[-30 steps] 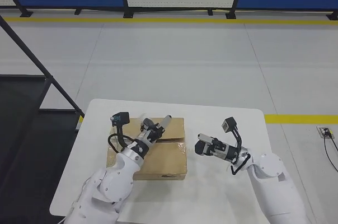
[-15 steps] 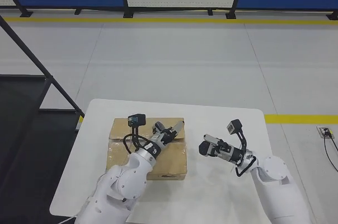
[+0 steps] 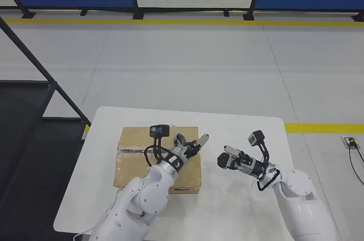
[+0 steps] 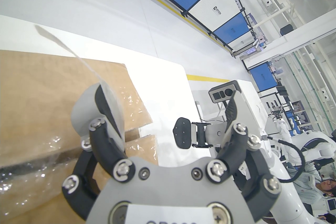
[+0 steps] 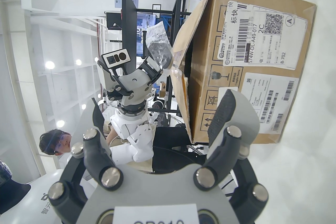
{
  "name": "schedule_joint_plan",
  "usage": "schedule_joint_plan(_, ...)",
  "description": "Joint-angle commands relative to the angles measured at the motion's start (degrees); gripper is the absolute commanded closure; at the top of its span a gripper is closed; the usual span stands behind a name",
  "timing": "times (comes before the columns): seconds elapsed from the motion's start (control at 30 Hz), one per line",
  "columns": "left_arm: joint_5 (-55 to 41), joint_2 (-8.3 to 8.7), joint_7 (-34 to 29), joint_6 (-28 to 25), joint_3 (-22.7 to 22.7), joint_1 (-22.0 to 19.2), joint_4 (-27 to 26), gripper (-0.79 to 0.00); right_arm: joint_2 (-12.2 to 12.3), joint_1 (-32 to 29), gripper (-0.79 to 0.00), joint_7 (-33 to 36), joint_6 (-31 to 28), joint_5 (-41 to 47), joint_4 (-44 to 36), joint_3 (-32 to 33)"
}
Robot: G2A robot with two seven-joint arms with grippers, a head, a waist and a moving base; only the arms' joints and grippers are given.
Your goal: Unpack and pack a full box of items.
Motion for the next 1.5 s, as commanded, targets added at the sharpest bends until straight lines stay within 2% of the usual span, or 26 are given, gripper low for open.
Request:
schedule_joint_plan(0.0, -0.1, -0.28, 0.0, 0.1, 0.4, -0.4, 0.5, -0.785, 0.1, 0.0, -0.785, 0.1, -0.3, 0.3, 0.2, 0.1)
schedule_joint_plan(0.6, 0.1, -2.94, 0.5, 0.1, 3.5, -3.0, 4.9, -0.785, 2.0, -4.9, -0.785, 0.6, -4.1, 4.9, -1.1, 4.2)
schedule_joint_plan(0.77, 0.7, -3.23, -0.2, -0.3, 3.5, -2.2, 3.8, -0.785, 2.3, -5.5, -0.785, 0.2, -4.9, 6.1, -1.6, 4.4)
schedule_joint_plan(0.87, 0.0, -3.13, 0.0, -0.7, 1.9, -0.8, 0.3, -0.785, 2.4, -5.6, -0.785, 0.0, -5.9, 6.9, -2.1, 4.4)
schedule_joint_plan(1.03, -6.2, -2.21, -1.1, -1.4, -6.1, 3.8, -10.0, -0.785, 2.5, -4.9, -0.785, -1.1, -7.1, 7.5, -4.7, 3.8)
schedule_joint_plan(1.13, -10.7, -1.42, -2.4, -1.6, -13.7, 7.1, -16.5, -0.785, 2.4, -4.4, -0.785, -3.5, -7.8, 6.7, -7.2, 3.0)
schedule_joint_plan(1.23, -12.8, -0.64, -1.0, -2.9, -22.3, 11.1, -21.4, -0.785, 2.2, -2.6, -0.785, -4.0, -6.4, 4.4, -9.9, 0.5)
schedule_joint_plan(1.33, -15.0, -0.01, 1.8, -4.7, -32.0, 15.4, -23.8, -0.785, 1.8, 1.4, -0.785, -4.3, -2.2, 0.7, -10.7, -4.2)
schedule_joint_plan(1.47, -18.6, 0.64, 2.5, -6.6, -43.7, 21.1, -22.6, -0.785, 0.5, 8.4, -0.785, -5.5, 1.6, -1.6, -7.4, -11.3)
